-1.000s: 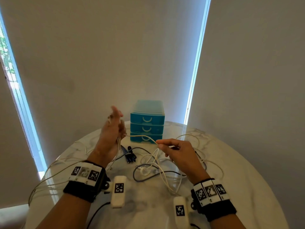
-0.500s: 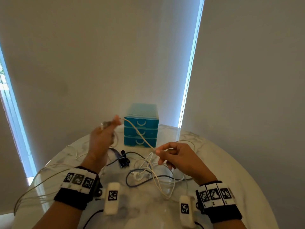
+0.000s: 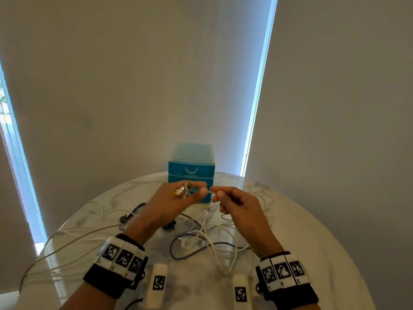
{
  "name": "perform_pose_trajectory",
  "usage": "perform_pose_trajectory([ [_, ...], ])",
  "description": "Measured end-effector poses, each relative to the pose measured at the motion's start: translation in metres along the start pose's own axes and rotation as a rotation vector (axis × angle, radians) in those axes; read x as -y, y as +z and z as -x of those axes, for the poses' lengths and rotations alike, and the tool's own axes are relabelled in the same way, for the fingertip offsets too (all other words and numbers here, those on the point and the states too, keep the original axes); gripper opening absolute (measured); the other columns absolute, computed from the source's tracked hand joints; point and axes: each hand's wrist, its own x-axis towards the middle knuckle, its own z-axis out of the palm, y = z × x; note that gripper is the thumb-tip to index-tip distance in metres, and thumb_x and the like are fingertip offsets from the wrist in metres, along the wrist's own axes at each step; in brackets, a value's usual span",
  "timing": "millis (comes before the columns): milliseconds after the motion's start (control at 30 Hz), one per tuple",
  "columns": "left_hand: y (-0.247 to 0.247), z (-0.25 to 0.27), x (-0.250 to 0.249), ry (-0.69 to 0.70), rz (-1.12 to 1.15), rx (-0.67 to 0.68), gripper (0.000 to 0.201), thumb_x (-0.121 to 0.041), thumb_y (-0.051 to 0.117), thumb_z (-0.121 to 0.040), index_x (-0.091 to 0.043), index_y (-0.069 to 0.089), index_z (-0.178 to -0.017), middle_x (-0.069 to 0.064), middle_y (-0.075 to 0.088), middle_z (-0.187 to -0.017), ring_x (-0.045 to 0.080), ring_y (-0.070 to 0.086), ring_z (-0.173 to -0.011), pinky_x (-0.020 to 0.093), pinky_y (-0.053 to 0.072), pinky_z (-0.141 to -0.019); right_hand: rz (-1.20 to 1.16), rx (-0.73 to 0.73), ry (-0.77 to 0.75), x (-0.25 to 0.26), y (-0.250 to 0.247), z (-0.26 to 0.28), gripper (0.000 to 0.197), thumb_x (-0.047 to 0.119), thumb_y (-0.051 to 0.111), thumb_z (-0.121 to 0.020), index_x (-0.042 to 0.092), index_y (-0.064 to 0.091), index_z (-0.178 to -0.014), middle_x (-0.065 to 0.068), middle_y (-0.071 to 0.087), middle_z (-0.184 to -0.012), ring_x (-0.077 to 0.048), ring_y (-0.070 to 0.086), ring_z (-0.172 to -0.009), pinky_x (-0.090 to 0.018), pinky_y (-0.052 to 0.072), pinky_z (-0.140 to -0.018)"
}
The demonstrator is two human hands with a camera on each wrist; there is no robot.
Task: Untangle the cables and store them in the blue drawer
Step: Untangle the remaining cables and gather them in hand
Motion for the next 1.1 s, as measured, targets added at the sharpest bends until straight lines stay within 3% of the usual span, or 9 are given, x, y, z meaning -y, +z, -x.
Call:
perform_pose_trajectory([
  [100, 0.002, 0.002, -0.001, 0.006, -0.004, -0.02, 0.034, -0.064, 0.071, -0.092, -0.031, 0.082, -0.092, -0.017, 0.079, -0.09, 0.0, 0.071, -0.084, 0.025, 0.053, -0.075, -0.088, -0.033, 0.016, 0.009, 0.002, 0.0, 0.017, 0.023, 0.069, -0.105, 0.022, 0.071, -0.121, 0.0, 0.083, -0.098, -0.008, 0.075, -0.083, -0.018, 0.058, -0.077],
  [267, -0.007, 0.004, -0.011, 0.036, 0.437, -0.365, 0.025, -0.038, 0.073, -0.1, -0.014, 0.08, -0.1, -0.018, 0.066, -0.062, -0.003, 0.058, -0.055, 0.012, 0.045, -0.056, 0.164, 0.16, 0.132, -0.008, -0.003, 0.0, 0.017, 0.034, 0.08, -0.097, 0.028, 0.077, -0.113, 0.01, 0.081, -0.101, -0.003, 0.075, -0.097, -0.022, 0.058, -0.089],
  [333, -0.019, -0.001, -0.002, -0.003, 0.614, -0.543, 0.032, -0.044, 0.073, -0.099, -0.013, 0.08, -0.105, -0.014, 0.049, -0.06, 0.004, 0.041, -0.054, 0.02, 0.035, -0.055, 0.297, 0.233, 0.206, -0.019, -0.008, 0.0, 0.013, 0.033, 0.079, -0.097, 0.028, 0.081, -0.109, 0.011, 0.081, -0.098, 0.001, 0.074, -0.095, -0.022, 0.055, -0.091],
  [467, -0.034, -0.005, 0.014, -0.108, 0.683, -0.686, 0.037, -0.052, 0.075, -0.095, -0.017, 0.081, -0.106, -0.007, 0.04, -0.062, 0.01, 0.032, -0.058, 0.027, 0.029, -0.055, 0.211, -0.009, 0.164, -0.022, -0.011, -0.003, 0.011, 0.038, 0.076, -0.099, 0.031, 0.082, -0.105, 0.011, 0.081, -0.093, -0.002, 0.075, -0.092, -0.03, 0.06, -0.088],
  [633, -0.021, -0.005, 0.009, -0.163, 0.48, -0.546, 0.021, -0.042, 0.078, -0.097, -0.028, 0.079, -0.113, -0.016, 0.064, -0.079, 0.002, 0.056, -0.077, 0.036, 0.058, -0.09, 0.091, -0.294, -0.011, -0.005, -0.015, -0.003, 0.017, 0.051, 0.071, -0.099, 0.045, 0.082, -0.111, 0.012, 0.078, -0.085, -0.006, 0.067, -0.076, -0.032, 0.06, -0.079],
  [733, -0.011, 0.0, -0.005, -0.108, 0.309, -0.293, 0.032, -0.058, 0.073, -0.094, -0.031, 0.083, -0.109, -0.014, 0.079, -0.089, -0.001, 0.069, -0.077, 0.022, 0.053, -0.073, 0.19, -0.12, -0.003, -0.005, -0.005, -0.001, 0.018, 0.053, 0.074, -0.097, 0.046, 0.083, -0.11, 0.018, 0.08, -0.092, -0.006, 0.069, -0.083, -0.027, 0.058, -0.08],
  [833, -0.001, 0.002, -0.006, -0.104, 0.095, -0.097, 0.044, -0.075, 0.063, -0.091, -0.038, 0.087, -0.091, -0.006, 0.079, -0.084, 0.013, 0.066, -0.073, 0.029, 0.049, -0.071, 0.181, 0.015, -0.049, 0.0, 0.006, 0.0, 0.015, 0.047, 0.075, -0.098, 0.043, 0.084, -0.109, 0.019, 0.08, -0.089, -0.003, 0.068, -0.077, -0.018, 0.052, -0.073],
  [1000, -0.002, 0.003, -0.006, -0.076, 0.224, -0.165, 0.031, -0.057, 0.072, -0.096, -0.03, 0.087, -0.092, -0.014, 0.082, -0.095, -0.001, 0.074, -0.087, 0.03, 0.055, -0.084, 0.25, 0.197, -0.057, 0.001, 0.013, 0.004, 0.016, 0.045, 0.075, -0.099, 0.04, 0.083, -0.11, 0.017, 0.074, -0.083, -0.001, 0.063, -0.076, -0.016, 0.05, -0.072],
  [1100, -0.007, 0.003, -0.01, -0.037, 0.322, -0.324, 0.025, -0.046, 0.075, -0.097, -0.024, 0.086, -0.093, -0.019, 0.076, -0.076, -0.008, 0.065, -0.067, 0.029, 0.047, -0.073, 0.339, 0.206, -0.032, -0.002, 0.007, 0.002, 0.014, 0.047, 0.077, -0.097, 0.039, 0.082, -0.107, 0.014, 0.074, -0.083, -0.001, 0.064, -0.074, -0.014, 0.051, -0.07],
])
